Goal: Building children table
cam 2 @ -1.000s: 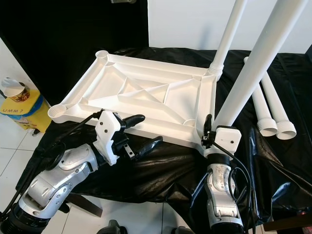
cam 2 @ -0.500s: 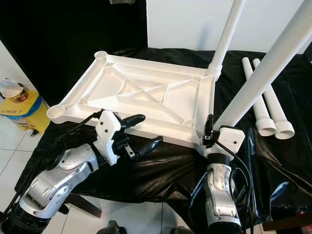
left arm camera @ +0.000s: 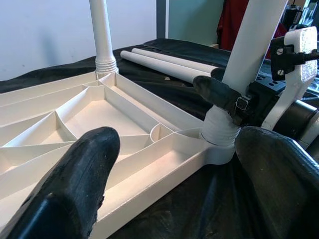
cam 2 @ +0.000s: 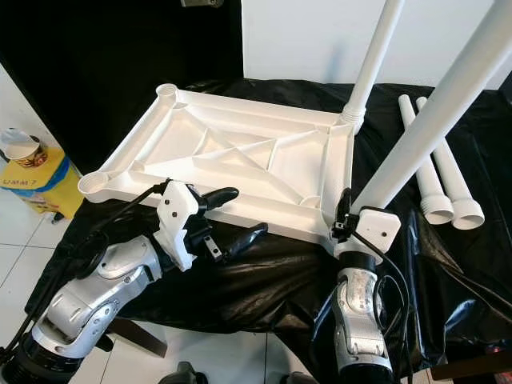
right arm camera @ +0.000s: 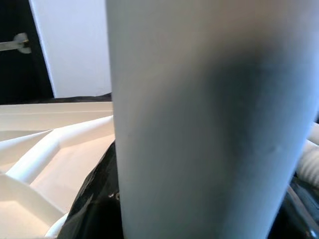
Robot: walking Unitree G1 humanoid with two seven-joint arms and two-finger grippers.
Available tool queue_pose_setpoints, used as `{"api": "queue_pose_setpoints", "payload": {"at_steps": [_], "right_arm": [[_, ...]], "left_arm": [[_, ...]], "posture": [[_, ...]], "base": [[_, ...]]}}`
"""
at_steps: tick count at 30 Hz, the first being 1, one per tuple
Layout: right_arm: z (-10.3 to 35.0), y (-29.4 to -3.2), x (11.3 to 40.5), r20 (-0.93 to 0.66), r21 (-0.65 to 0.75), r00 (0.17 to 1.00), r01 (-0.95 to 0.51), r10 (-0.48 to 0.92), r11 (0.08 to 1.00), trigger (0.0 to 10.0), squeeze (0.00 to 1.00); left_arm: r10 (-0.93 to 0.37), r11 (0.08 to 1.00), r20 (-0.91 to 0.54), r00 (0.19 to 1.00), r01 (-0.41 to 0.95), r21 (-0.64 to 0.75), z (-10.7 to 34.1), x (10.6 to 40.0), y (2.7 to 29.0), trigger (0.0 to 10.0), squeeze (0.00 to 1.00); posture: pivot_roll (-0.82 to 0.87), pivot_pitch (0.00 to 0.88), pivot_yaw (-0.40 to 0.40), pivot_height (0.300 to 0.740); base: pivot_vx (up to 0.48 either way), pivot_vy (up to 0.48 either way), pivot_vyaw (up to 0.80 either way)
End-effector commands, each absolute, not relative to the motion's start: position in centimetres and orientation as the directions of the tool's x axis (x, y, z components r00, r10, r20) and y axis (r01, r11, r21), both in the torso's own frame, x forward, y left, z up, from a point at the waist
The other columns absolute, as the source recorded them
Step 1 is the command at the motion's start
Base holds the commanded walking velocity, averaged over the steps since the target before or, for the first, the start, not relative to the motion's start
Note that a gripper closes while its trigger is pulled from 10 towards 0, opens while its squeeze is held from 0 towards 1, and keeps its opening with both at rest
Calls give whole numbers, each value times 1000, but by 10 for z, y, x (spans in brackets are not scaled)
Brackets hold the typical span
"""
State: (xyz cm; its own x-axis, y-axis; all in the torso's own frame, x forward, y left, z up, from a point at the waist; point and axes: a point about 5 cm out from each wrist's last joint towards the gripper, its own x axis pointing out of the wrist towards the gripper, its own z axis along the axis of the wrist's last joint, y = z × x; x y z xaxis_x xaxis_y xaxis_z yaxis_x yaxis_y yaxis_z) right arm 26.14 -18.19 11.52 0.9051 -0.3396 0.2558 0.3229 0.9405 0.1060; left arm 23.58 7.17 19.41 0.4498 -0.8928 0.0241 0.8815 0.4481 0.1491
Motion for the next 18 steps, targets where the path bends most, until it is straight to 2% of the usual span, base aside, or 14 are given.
{"api": "queue_pose_setpoints", "payload": {"at_steps": [1, 13, 17, 18], "right_arm": [[74, -206, 247, 34, 72, 880, 471, -474, 879, 10000, 0], [81, -195, 251, 90, 35, 914, 393, -395, 919, 10000, 0], [89, -184, 250, 160, -18, 965, 213, -207, 977, 10000, 0], [89, -184, 250, 160, -18, 965, 213, -207, 977, 10000, 0]], "left_arm": [[-929, 366, 2, 371, 916, 162, 194, 233, 70, 10000, 0], [-930, 364, 0, 368, 917, 163, 193, 232, 70, 10000, 0], [-930, 362, 1, 366, 918, 164, 193, 232, 70, 10000, 0], [-930, 362, 1, 366, 918, 164, 193, 232, 70, 10000, 0]], "posture": [[33, 80, 11, 740], [32, 71, 8, 740], [29, 64, 8, 740], [29, 64, 8, 740]], "base": [[0, 0, 0], [0, 0, 0], [0, 0, 0], [0, 0, 0]]}}
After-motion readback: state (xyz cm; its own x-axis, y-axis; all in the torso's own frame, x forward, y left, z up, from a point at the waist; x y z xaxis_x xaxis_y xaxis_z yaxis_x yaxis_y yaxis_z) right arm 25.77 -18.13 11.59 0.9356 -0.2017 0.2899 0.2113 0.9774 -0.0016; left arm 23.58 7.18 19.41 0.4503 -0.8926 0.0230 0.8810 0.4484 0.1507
